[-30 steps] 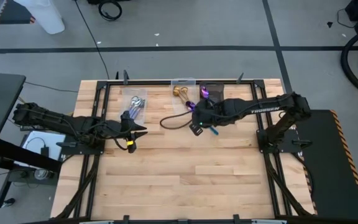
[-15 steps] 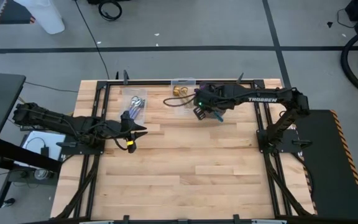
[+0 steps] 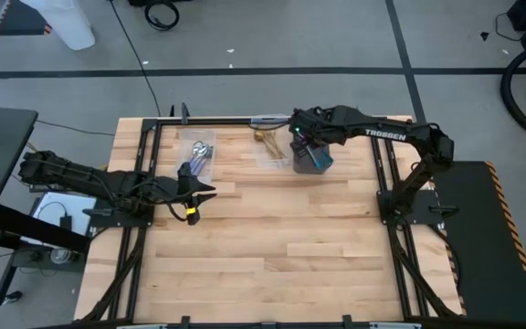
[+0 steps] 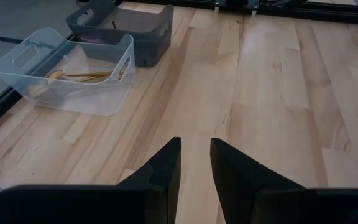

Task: Sort silverware by color (type)
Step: Put the blue spoon into the black bin

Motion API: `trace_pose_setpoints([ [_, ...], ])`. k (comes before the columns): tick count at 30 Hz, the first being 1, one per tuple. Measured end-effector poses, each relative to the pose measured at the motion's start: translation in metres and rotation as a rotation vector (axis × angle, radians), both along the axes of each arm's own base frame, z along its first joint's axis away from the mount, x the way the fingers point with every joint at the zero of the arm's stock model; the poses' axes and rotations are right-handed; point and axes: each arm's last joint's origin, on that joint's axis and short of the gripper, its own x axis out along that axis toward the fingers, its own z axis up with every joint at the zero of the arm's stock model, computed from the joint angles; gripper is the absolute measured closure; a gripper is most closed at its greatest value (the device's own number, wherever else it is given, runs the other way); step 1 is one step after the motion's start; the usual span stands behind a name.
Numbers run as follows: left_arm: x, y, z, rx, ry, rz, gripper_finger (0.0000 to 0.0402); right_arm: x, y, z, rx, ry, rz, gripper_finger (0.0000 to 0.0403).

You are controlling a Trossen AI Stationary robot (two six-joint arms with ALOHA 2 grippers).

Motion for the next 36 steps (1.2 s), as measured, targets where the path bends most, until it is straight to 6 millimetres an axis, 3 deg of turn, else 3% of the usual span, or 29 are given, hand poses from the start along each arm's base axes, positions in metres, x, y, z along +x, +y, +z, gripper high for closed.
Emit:
trace_pose_setpoints([
  [27,0.000,0.001,0.000,0.015,-0.004,0.027,0.0308,-0.015,-0.039,0.000,0.029,-0.009,-0.041,0.0386],
  [36,0.000,0.001,0.000,0.016,-0.005,0.030,0.0308,-0.014,-0.049,-0.013,0.044,-0.027,-0.059,0.0386],
])
